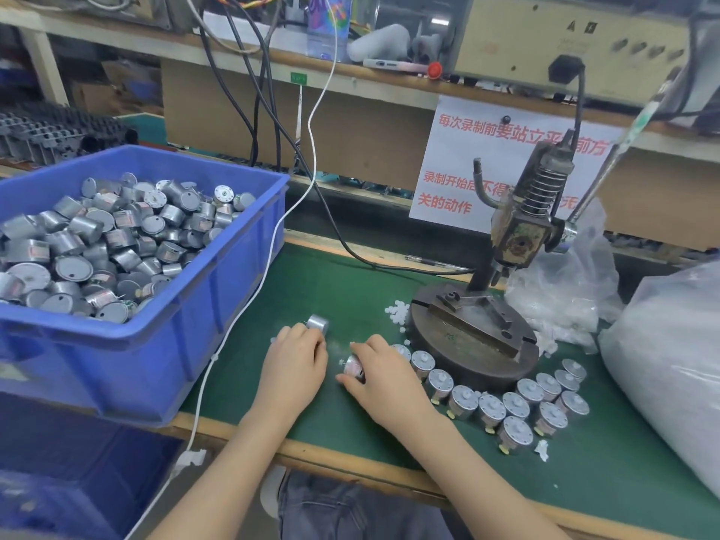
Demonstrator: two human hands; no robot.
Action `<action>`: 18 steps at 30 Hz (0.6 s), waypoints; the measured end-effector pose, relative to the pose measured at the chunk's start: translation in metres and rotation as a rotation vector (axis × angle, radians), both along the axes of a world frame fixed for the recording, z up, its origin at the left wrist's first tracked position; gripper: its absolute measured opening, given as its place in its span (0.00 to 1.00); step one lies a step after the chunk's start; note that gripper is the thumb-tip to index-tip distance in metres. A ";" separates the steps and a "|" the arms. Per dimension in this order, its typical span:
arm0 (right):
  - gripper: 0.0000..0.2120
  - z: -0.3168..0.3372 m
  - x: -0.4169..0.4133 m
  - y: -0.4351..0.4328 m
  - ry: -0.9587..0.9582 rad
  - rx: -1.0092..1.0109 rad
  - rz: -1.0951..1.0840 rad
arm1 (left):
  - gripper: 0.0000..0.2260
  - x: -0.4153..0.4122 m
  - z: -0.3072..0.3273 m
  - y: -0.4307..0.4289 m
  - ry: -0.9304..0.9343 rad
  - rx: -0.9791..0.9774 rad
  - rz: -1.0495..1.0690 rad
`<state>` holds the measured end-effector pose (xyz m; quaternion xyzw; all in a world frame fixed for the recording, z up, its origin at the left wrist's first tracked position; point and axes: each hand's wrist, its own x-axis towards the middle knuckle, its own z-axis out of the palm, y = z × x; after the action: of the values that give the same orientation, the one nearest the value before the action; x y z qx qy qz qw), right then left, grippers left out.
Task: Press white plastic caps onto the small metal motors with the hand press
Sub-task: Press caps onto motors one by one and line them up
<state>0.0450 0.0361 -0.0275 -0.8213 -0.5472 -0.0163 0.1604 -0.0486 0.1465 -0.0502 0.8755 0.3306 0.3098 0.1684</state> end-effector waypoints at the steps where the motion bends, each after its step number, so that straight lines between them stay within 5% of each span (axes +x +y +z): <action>1: 0.22 0.003 -0.001 -0.001 0.027 -0.013 0.005 | 0.08 0.000 0.000 0.000 0.003 -0.004 0.001; 9: 0.14 0.037 0.046 -0.031 0.294 0.547 -0.306 | 0.07 -0.002 -0.002 0.001 -0.006 -0.034 0.012; 18: 0.19 0.035 0.120 -0.065 0.074 0.414 -0.625 | 0.07 -0.001 -0.001 0.001 0.004 -0.054 0.013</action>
<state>0.1646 -0.0293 0.0075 -0.8989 -0.2492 -0.1450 0.3300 -0.0494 0.1474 -0.0516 0.8690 0.3448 0.3000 0.1894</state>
